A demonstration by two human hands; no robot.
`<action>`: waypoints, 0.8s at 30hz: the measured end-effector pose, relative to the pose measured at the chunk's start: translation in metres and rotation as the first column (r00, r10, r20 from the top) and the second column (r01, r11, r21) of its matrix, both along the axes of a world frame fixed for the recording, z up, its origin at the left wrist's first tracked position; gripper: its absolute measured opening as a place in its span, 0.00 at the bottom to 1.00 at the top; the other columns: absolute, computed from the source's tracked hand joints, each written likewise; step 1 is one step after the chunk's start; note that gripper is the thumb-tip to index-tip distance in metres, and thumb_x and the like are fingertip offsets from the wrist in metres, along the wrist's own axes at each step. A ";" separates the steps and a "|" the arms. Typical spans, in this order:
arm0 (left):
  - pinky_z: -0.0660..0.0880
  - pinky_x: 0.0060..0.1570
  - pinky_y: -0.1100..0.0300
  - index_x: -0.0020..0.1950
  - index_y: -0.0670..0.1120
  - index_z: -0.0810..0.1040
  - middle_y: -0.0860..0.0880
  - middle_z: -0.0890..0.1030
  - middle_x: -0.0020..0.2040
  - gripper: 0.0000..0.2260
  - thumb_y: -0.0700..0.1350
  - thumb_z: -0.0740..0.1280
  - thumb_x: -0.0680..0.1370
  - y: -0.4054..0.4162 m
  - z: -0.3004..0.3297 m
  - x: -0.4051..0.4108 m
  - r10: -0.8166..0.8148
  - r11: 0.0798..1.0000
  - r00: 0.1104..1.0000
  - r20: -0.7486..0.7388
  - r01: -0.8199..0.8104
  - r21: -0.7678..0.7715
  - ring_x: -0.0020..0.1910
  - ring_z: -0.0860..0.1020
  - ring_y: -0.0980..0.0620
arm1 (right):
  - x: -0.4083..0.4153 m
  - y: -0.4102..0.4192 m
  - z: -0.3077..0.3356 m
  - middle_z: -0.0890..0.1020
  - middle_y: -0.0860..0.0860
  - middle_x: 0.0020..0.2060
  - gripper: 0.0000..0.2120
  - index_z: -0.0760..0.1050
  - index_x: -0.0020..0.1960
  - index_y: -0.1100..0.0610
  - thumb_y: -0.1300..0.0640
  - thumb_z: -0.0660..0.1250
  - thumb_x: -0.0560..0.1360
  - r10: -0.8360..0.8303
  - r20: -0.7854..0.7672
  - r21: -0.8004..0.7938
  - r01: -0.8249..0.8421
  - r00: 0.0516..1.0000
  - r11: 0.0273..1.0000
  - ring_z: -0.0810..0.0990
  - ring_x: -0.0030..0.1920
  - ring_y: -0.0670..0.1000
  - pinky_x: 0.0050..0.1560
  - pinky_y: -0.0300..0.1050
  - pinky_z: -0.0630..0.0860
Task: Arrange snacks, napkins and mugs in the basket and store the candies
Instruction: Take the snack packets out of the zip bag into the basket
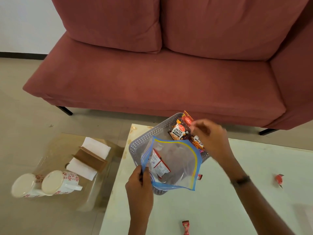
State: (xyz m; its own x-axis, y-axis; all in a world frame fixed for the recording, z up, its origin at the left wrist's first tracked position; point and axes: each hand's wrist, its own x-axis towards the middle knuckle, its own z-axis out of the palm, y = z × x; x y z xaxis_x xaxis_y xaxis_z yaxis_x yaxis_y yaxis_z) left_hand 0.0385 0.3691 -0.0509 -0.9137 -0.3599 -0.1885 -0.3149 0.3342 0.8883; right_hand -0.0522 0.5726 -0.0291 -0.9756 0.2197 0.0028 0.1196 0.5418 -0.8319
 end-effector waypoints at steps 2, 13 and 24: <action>0.68 0.24 0.73 0.37 0.43 0.72 0.50 0.73 0.27 0.10 0.40 0.61 0.79 0.002 0.003 0.003 0.009 1.000 1.000 -0.007 -0.009 -0.029 0.27 0.72 0.52 | 0.043 -0.017 0.024 0.83 0.45 0.33 0.04 0.82 0.42 0.58 0.63 0.70 0.71 0.223 0.119 -0.044 -0.219 0.967 0.975 0.79 0.34 0.40 0.39 0.27 0.71; 0.69 0.27 0.77 0.49 0.33 0.77 0.43 0.76 0.38 0.11 0.41 0.62 0.78 0.014 0.008 0.016 -0.008 0.998 1.000 0.004 0.008 -0.055 0.29 0.72 0.55 | 0.010 -0.102 -0.102 0.77 0.62 0.59 0.14 0.71 0.61 0.64 0.63 0.61 0.76 0.230 0.614 0.375 -0.536 0.755 0.757 0.76 0.60 0.61 0.59 0.51 0.73; 0.69 0.24 0.75 0.45 0.41 0.76 0.49 0.76 0.33 0.07 0.44 0.62 0.78 0.005 0.002 0.025 0.048 0.999 0.999 0.016 -0.047 -0.022 0.30 0.74 0.52 | 0.050 -0.089 -0.057 0.83 0.57 0.49 0.13 0.78 0.56 0.56 0.63 0.58 0.77 0.298 0.383 0.622 -0.483 0.874 0.616 0.81 0.51 0.58 0.47 0.46 0.75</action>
State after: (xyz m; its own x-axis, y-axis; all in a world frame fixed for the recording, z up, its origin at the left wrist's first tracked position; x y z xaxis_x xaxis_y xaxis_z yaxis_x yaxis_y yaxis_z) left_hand 0.0635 0.3738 -0.0490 -0.8923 -0.4069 -0.1953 -0.3456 0.3377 0.8755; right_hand -0.0023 0.4837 -0.0860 -0.9591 -0.1577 -0.2351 -0.1152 0.9760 -0.1848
